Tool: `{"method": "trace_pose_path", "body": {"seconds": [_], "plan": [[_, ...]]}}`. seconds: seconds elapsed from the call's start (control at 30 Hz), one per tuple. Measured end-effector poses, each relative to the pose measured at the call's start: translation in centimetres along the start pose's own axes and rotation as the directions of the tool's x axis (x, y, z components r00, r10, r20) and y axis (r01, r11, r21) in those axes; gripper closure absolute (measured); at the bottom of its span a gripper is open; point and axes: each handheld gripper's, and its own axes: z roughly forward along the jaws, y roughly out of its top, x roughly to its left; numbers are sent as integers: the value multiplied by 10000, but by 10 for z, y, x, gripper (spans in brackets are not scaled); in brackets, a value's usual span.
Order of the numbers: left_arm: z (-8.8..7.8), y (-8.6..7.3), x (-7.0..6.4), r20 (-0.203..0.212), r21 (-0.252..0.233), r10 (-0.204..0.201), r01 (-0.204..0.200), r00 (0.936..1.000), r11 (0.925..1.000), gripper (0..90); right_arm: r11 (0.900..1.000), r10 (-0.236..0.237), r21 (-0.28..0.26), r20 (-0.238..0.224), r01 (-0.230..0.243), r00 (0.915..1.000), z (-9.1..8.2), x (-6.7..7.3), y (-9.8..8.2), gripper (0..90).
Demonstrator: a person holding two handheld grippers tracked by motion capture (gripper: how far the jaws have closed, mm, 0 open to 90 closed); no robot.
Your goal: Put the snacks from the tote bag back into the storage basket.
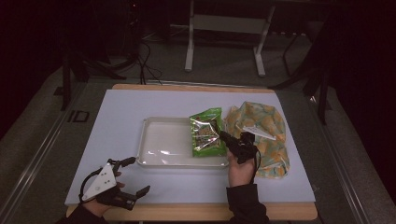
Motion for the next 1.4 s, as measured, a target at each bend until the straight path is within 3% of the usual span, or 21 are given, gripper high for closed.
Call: {"method": "trace_pose_path", "body": {"seconds": [0.3, 1.13, 1.4], "plan": [[1, 0, 0, 18, 3, 4, -4, 10000, 10000, 10, 9981, 537, 305, 74, -539, 9985, 6, -12, -19, 897], [1, 0, 0, 76, 20, 19, -19, 10000, 10000, 10, 9942, 826, 677, 133, -833, 9965, 21, -18, -45, 895], [1, 0, 0, 97, 26, 25, -25, 9999, 10000, 10, 9887, 1130, 967, 246, -1149, 9933, 21, -26, -49, 880]]}}
